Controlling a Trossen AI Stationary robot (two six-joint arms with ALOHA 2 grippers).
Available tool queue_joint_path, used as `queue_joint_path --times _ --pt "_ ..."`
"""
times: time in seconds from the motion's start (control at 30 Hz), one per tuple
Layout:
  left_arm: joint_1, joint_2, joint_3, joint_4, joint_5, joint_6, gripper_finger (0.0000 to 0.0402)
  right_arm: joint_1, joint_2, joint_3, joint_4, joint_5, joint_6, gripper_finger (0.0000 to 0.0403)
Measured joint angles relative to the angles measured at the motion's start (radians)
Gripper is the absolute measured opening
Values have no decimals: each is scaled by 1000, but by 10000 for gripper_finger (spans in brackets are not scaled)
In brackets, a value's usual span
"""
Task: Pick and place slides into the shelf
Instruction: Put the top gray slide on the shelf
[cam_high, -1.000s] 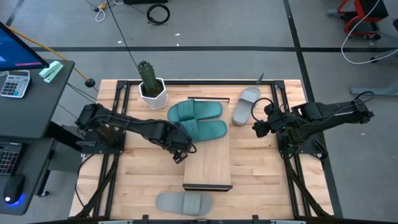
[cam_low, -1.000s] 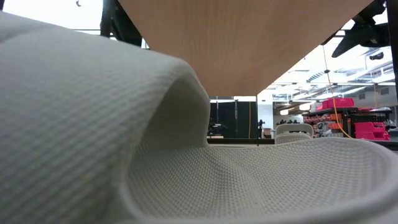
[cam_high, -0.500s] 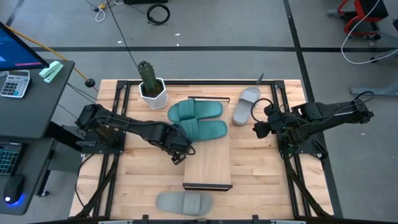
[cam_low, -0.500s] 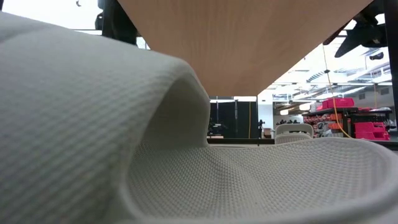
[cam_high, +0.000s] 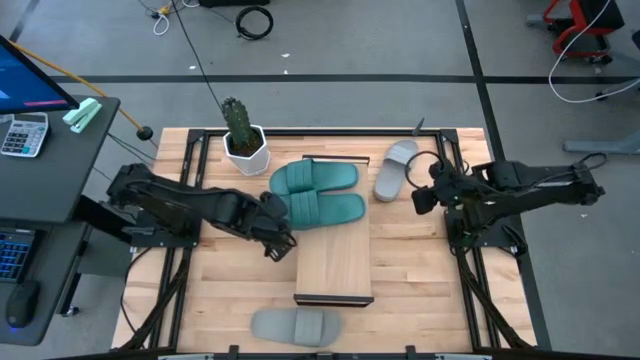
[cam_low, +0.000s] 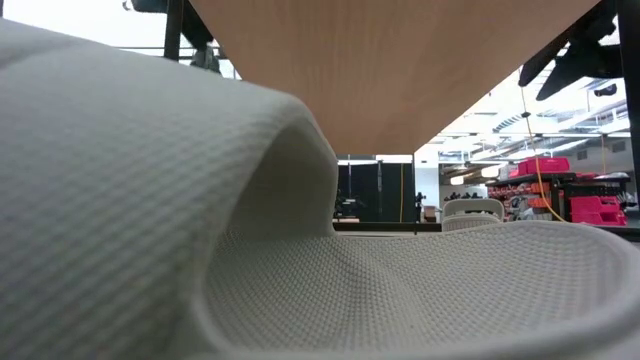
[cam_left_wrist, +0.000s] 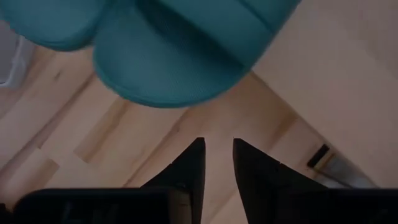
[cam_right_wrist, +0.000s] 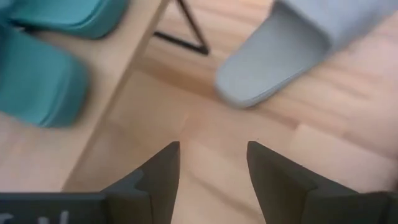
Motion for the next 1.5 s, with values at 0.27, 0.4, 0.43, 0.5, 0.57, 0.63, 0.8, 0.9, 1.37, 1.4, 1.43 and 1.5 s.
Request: queue_joint_path --times 0.27,0.4,0.43,0.5,0.57,0.63,0.8,0.9,1.37,1.4,1.43,1.5 --pt "-1 -47 1 -2 -45 -10 80 -333 38 0 -7 -57 -237 193" --pt "-1 -49 1 -3 -46 -10 79 -506 84 0 65 -147 -378 193" --pt "-1 -49 1 -3 -46 -10 80 -545 99 0 85 -178 -406 193" --pt "-4 -49 1 -3 -45 -12 83 -614 138 0 113 -220 -455 193" --pt "-9 -49 1 -4 -45 -15 85 -666 181 0 123 -245 -502 193" --pt "-18 -49 1 -5 -46 -31 86 -710 231 0 134 -266 -550 193" --pt "-52 -49 1 -12 -45 -66 81 -781 351 0 162 -266 -650 193" --pt "-69 -49 0 -16 -45 -95 77 -809 404 0 214 -226 -658 193" --pt "-138 -49 0 -28 -58 -190 79 -999 563 0 347 -198 -674 172" --pt "-139 -49 0 -29 -59 -190 79 -1011 568 0 357 -197 -673 169" --pt "-139 -49 0 -31 -59 -190 78 -1021 574 0 365 -198 -666 166" --pt "-139 -49 0 -36 -59 -190 76 -1044 586 0 365 -198 -657 160"
